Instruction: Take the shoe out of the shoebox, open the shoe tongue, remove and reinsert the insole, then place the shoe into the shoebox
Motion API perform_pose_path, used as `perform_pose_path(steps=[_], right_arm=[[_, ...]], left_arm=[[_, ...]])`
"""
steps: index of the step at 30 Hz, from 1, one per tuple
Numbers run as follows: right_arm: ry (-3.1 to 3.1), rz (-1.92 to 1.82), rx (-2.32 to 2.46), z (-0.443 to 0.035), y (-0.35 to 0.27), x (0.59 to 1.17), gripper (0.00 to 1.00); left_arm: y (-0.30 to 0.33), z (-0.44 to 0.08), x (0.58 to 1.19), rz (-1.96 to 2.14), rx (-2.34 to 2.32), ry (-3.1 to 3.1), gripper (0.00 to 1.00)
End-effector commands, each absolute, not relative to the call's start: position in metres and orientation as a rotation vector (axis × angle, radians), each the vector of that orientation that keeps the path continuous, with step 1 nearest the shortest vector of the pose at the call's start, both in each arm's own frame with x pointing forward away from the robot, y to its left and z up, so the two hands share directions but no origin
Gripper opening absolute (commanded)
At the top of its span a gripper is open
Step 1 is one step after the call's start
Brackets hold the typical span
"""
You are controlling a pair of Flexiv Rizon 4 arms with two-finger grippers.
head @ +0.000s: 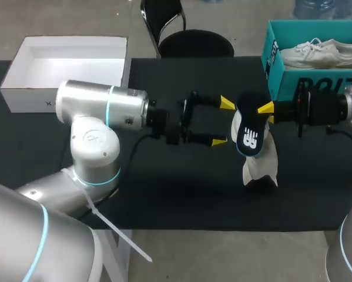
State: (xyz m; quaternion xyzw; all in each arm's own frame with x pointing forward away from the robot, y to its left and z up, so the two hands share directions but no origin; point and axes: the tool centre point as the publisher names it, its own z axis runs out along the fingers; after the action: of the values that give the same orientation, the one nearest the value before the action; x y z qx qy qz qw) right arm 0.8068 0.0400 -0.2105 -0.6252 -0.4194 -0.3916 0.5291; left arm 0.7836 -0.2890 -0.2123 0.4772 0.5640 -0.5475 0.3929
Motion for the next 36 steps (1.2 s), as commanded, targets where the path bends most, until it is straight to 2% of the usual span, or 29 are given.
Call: perform_pose_path(steps=[1, 21, 22, 23, 24, 36], right_arm=[[-1.000, -0.937, -1.497, -0.210, 0.041, 0.806, 0.00], [-1.000, -0.937, -1.497, -0.210, 0.041, 0.806, 0.00], [-1.000, -0.937, -1.497, -0.210, 0.041, 0.806, 0.00], [-1.000, -0.937, -1.497, -0.210, 0.041, 0.806, 0.00], [-1.000, -0.937, -1.497, -0.210, 0.041, 0.806, 0.00], [-1.000, -0.937, -1.497, -0.210, 0.041, 0.806, 0.00]], left_arm=[[-0.302, -0.217, 0.792, -1.493, 0.982, 1.254, 1.00], [-0.329, -0.209, 0.806, -1.431, 1.073, 1.329, 1.00], [-0.331, -0.210, 0.805, -1.430, 1.071, 1.333, 0.73], [-0.331, -0.210, 0.805, -1.428, 1.072, 1.335, 0.30], [-0.332, -0.210, 0.805, -1.427, 1.072, 1.337, 0.00], [-0.341, -0.215, 0.804, -1.416, 1.071, 1.361, 0.00]])
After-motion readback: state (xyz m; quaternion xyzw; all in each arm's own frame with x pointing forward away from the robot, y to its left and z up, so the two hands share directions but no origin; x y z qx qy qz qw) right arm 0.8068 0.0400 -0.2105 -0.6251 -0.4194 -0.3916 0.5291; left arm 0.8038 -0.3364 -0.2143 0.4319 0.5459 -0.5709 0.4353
